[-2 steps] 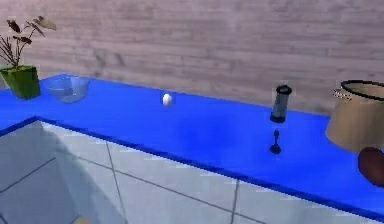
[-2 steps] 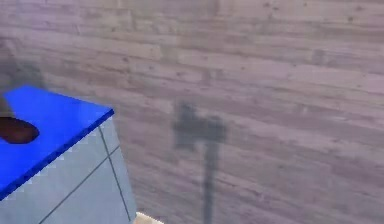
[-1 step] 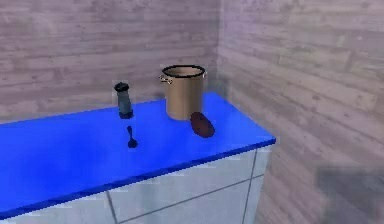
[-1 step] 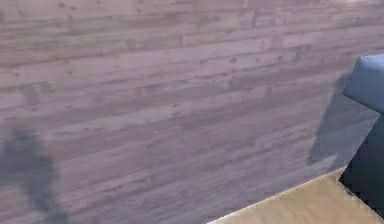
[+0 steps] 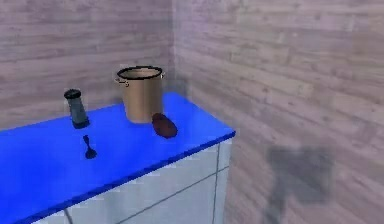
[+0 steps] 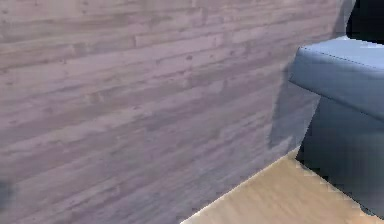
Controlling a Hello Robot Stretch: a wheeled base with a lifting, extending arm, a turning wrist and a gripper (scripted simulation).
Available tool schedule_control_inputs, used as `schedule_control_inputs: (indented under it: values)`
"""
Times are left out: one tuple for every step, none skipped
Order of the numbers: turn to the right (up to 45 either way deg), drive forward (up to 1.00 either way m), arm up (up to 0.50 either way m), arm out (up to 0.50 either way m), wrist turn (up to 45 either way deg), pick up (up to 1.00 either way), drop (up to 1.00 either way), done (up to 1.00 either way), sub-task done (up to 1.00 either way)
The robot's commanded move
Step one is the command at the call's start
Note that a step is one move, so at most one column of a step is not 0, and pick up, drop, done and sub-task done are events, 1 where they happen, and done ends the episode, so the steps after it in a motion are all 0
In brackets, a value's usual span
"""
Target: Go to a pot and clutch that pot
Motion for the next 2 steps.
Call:
schedule_control_inputs:
  values:
    - [0.0, 0.4, 0.0, 0.0, 0.0, 0.0, 0.0, 0.0, 0.0]
    - [-45.0, 0.0, 0.0, 0.0, 0.0, 0.0, 0.0, 0.0, 0.0]
